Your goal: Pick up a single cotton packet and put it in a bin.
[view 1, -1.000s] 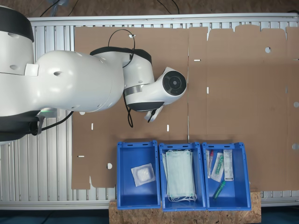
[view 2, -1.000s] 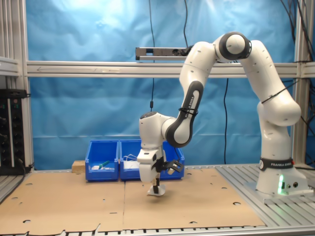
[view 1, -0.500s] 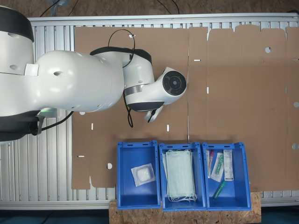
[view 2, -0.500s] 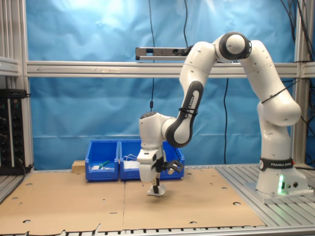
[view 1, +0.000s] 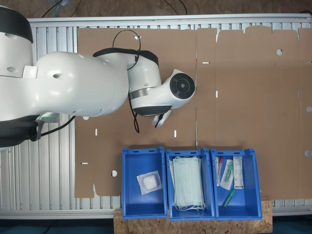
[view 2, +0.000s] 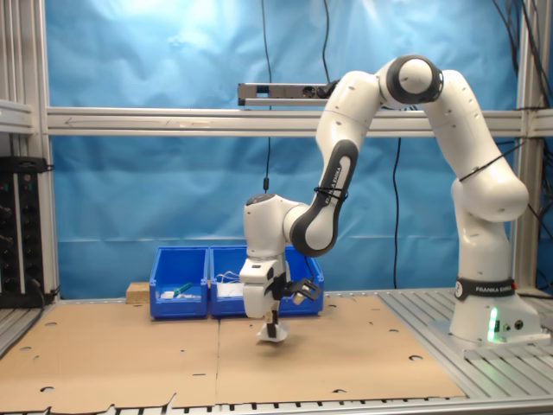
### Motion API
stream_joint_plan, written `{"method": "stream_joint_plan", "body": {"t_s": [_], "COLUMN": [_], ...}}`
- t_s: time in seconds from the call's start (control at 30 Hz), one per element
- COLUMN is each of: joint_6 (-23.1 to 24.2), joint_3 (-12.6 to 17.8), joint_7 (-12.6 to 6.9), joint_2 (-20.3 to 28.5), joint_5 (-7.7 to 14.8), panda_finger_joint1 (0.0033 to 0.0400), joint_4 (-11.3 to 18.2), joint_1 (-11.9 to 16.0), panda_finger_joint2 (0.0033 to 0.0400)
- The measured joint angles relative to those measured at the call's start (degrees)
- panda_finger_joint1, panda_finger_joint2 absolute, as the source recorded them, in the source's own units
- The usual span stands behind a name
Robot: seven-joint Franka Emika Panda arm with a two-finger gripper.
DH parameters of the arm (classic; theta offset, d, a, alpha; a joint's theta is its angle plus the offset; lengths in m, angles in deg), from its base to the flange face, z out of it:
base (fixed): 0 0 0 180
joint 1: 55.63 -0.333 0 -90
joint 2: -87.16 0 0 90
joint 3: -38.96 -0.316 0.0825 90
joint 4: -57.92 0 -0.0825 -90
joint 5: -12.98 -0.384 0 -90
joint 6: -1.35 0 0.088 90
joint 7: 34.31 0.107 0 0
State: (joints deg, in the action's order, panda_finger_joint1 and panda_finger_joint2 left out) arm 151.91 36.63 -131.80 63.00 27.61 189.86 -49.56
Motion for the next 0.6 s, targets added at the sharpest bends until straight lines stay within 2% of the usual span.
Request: {"method": "stream_joint_plan", "body": {"t_s": [0.27, 0.6], "joint_6": [-0.89, -5.8], "joint_3": [-0.9, -2.07], "joint_7": [0.0, 0.0], "joint_2": [3.65, 12.0], "joint_5": [0.0, 0.0], "panda_finger_joint1": [0.0056, 0.0056], "joint_4": [0.03, 0.41], "joint_1": [0.0, 0.0], "panda_finger_joint2": [0.0056, 0.0056]}}
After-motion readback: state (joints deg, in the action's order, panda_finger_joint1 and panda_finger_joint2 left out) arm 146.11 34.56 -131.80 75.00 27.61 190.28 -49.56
